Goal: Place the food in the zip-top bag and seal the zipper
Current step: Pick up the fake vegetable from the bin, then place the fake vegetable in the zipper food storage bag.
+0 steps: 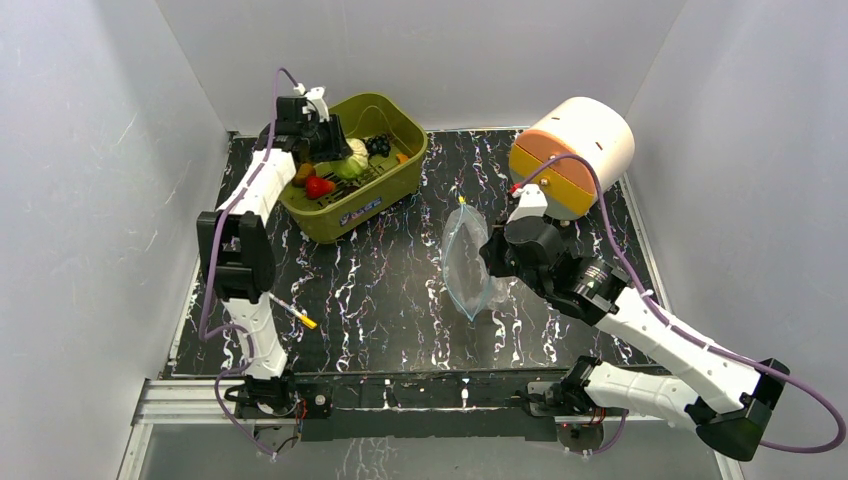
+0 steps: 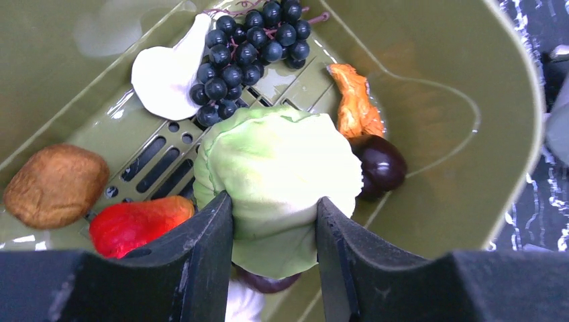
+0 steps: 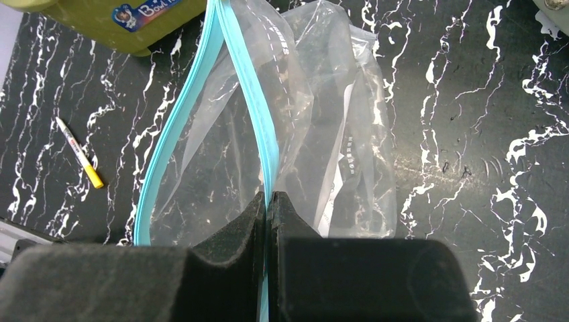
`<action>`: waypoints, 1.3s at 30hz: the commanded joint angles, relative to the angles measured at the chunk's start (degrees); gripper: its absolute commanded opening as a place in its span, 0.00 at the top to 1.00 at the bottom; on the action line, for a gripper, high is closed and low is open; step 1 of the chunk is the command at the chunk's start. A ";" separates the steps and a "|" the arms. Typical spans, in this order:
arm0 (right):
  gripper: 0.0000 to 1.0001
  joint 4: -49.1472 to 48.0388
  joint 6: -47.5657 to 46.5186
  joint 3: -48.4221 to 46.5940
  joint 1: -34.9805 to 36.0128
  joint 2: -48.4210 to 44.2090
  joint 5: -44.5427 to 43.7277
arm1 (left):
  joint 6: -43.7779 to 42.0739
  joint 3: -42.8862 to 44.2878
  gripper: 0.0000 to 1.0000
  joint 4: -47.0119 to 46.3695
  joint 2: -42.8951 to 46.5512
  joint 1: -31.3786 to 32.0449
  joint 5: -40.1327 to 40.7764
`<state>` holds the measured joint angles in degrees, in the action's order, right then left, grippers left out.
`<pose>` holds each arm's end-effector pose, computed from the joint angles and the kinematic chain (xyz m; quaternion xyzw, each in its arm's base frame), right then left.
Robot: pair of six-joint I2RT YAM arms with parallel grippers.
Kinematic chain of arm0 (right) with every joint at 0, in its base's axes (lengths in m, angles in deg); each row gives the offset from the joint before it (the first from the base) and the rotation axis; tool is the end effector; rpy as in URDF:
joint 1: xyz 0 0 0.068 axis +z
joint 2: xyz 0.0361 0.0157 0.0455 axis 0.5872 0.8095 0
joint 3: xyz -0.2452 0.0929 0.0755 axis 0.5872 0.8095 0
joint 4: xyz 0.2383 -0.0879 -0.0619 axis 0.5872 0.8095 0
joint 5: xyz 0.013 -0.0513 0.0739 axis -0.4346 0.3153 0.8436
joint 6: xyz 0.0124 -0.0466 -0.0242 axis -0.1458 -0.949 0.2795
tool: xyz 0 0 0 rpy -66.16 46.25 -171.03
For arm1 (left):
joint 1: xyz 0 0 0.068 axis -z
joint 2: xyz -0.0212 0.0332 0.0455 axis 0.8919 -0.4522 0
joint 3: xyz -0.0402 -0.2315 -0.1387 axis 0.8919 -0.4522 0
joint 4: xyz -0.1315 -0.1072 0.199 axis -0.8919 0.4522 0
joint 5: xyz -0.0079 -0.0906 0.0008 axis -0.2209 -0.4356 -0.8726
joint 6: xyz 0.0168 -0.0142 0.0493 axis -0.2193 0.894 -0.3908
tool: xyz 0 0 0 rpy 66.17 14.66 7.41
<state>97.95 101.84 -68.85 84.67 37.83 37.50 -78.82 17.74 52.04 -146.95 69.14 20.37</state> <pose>0.1392 0.1390 0.3406 -0.0410 0.8730 0.1735 0.4539 0.4744 -0.0603 0.2917 0.0520 0.8606 -0.1859 0.4714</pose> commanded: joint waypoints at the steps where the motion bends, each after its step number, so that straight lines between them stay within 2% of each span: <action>1: 1.00 -5.13 1.54 -0.59 -0.06 -1.55 -2.11 | 3.91 -3.00 0.98 -3.25 9.56 0.31 1.06; 11: 1.00 -6.13 2.22 -1.98 -0.02 0.21 -2.55 | 8.13 -9.02 0.98 -0.61 20.33 0.39 0.64; 27: 1.00 -11.01 8.21 -1.13 -0.02 3.68 0.54 | 17.16 -22.74 0.99 0.71 38.40 0.81 -19.02; 32: 1.00 -13.49 9.36 -0.43 -0.06 5.04 -0.32 | 23.60 -28.78 1.00 -3.23 42.88 1.16 -28.17; 39: 1.00 -17.00 10.95 -0.08 -0.02 7.75 -0.58 | 30.74 -34.57 1.00 -8.75 49.09 2.04 -35.97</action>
<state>87.16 111.02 -68.76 84.67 44.62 37.94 -54.52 -15.22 49.37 -103.17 70.62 -6.91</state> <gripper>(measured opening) 0.009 0.412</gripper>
